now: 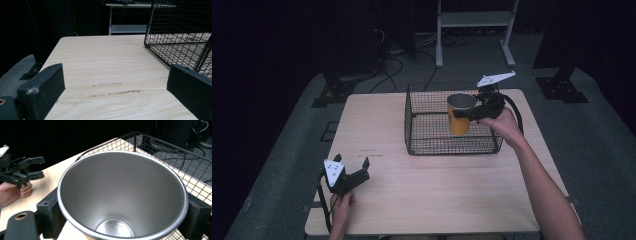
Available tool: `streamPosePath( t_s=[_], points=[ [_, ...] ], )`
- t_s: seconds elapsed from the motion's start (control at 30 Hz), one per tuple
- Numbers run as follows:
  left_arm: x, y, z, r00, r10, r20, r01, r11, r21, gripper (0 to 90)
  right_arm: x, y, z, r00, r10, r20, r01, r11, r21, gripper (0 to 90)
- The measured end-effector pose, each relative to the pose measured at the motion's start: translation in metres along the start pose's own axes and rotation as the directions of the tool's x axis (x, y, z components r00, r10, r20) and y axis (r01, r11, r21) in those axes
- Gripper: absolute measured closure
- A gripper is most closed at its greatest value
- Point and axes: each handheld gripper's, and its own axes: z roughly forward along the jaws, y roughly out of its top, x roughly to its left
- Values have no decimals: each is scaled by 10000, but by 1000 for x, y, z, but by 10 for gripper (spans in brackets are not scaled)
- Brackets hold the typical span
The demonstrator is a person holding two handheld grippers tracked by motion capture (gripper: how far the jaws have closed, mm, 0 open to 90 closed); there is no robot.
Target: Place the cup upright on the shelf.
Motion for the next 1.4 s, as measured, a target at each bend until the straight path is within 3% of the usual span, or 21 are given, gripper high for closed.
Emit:
streamPosePath(
  t_s=[0.33,0.53,1.0,1.4],
  points=[
    [1,0,0,10000,-22,32,22,10000,-6,8,-22,2,12,9989,259,387,-269,9993,275,124],
    [1,0,0,9999,-98,41,98,9999,-25,8,-32,-3,20,9982,473,358,-487,9980,403,124],
    [2,0,0,9999,-128,92,128,9999,-14,8,-40,-12,45,9960,730,514,-773,9933,862,124],
    [3,0,0,9998,-157,117,157,9999,-21,8,-43,-16,77,9957,714,592,-793,9862,1452,123]
  ],
)
